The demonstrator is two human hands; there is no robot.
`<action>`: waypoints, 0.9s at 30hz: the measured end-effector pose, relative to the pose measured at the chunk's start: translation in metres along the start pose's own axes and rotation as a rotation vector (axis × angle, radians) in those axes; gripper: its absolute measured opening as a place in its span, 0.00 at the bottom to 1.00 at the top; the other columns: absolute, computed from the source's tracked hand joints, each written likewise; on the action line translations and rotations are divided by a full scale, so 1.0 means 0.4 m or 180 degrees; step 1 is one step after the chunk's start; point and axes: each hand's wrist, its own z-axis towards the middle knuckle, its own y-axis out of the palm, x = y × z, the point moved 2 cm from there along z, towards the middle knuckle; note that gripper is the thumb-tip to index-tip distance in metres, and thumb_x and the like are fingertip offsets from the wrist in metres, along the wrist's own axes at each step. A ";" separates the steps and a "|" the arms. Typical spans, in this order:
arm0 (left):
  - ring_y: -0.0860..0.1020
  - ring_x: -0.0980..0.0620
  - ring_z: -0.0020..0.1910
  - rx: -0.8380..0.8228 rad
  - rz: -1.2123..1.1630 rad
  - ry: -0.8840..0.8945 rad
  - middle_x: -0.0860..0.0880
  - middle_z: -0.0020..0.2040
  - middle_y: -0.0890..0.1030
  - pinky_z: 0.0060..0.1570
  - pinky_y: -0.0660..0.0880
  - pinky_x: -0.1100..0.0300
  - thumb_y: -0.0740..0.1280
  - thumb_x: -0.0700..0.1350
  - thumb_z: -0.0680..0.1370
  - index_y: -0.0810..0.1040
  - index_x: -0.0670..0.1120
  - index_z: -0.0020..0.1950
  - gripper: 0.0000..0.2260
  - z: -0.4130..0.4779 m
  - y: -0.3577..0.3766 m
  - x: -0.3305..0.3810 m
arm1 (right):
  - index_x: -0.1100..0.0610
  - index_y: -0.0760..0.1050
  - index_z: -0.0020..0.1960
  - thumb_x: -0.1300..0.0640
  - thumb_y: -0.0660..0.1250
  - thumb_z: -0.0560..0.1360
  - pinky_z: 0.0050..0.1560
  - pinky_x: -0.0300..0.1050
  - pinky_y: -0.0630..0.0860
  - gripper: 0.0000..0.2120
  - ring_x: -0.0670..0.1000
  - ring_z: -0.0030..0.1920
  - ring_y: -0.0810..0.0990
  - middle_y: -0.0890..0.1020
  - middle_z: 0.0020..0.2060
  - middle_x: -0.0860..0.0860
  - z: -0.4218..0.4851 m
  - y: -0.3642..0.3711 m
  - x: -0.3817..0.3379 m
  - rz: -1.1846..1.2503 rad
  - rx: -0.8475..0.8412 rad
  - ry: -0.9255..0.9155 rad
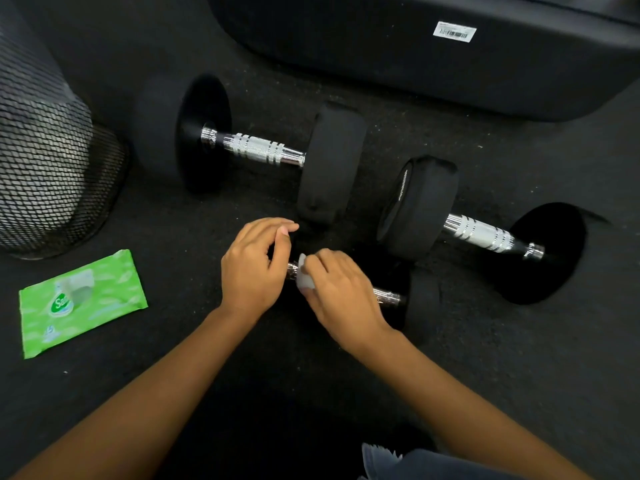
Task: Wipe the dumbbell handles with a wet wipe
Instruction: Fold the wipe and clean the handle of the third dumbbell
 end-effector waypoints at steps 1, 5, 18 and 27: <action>0.76 0.57 0.55 -0.0002 0.0005 0.0007 0.53 0.51 0.81 0.54 0.64 0.75 0.54 0.47 0.79 0.81 0.46 0.52 0.16 0.000 0.000 -0.001 | 0.59 0.72 0.44 0.65 0.72 0.66 0.45 0.44 0.68 0.10 0.54 0.38 0.75 0.75 0.38 0.54 0.009 0.007 -0.014 -0.0025 0.0084 -0.0003; 0.76 0.56 0.55 -0.0022 0.0018 0.0010 0.53 0.51 0.82 0.54 0.67 0.69 0.54 0.48 0.79 0.82 0.46 0.52 0.17 0.001 -0.001 0.001 | 0.60 0.71 0.42 0.69 0.70 0.63 0.44 0.46 0.63 0.11 0.54 0.36 0.72 0.74 0.36 0.55 0.032 0.029 -0.044 -0.0057 0.0208 -0.0028; 0.76 0.56 0.55 0.0010 -0.0040 0.0047 0.53 0.51 0.82 0.53 0.68 0.67 0.54 0.47 0.79 0.82 0.46 0.52 0.17 0.002 -0.003 0.006 | 0.57 0.75 0.56 0.47 0.57 0.80 0.49 0.48 0.72 0.16 0.56 0.52 0.77 0.80 0.50 0.56 0.047 -0.027 0.040 0.0932 -0.1175 0.1230; 0.76 0.56 0.55 0.0000 -0.0031 0.0019 0.53 0.50 0.82 0.54 0.68 0.68 0.54 0.47 0.79 0.82 0.46 0.51 0.16 0.002 -0.002 0.002 | 0.56 0.71 0.65 0.55 0.61 0.78 0.60 0.40 0.65 0.16 0.52 0.59 0.74 0.78 0.59 0.53 0.013 -0.022 0.028 0.1148 -0.0778 0.0476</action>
